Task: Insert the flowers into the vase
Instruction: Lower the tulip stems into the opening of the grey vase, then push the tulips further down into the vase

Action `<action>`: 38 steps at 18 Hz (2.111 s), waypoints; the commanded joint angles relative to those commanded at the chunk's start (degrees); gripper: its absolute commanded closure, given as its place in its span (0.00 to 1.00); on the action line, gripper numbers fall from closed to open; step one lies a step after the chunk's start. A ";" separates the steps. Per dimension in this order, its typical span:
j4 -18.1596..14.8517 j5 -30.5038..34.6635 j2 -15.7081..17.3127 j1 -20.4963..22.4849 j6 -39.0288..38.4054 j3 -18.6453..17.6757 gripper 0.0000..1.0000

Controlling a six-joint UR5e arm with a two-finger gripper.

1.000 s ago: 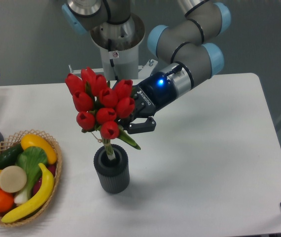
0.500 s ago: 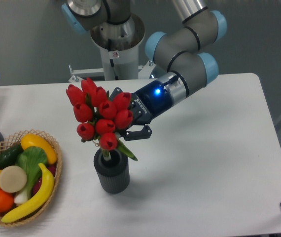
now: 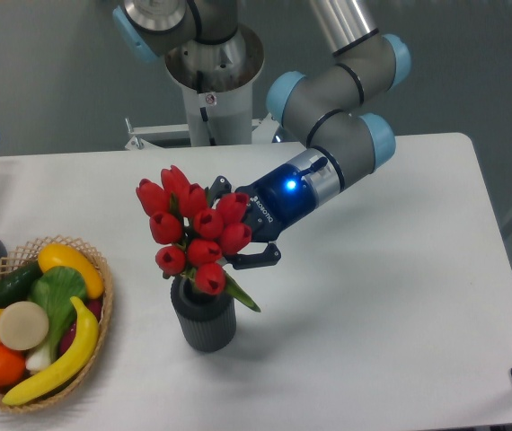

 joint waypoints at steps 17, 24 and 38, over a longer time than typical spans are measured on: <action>0.09 2.99 -2.29 0.18 1.76 -0.88 0.63; 0.09 5.18 -3.78 0.26 3.78 -0.88 0.63; 0.09 5.63 -4.31 0.26 5.98 -1.32 0.26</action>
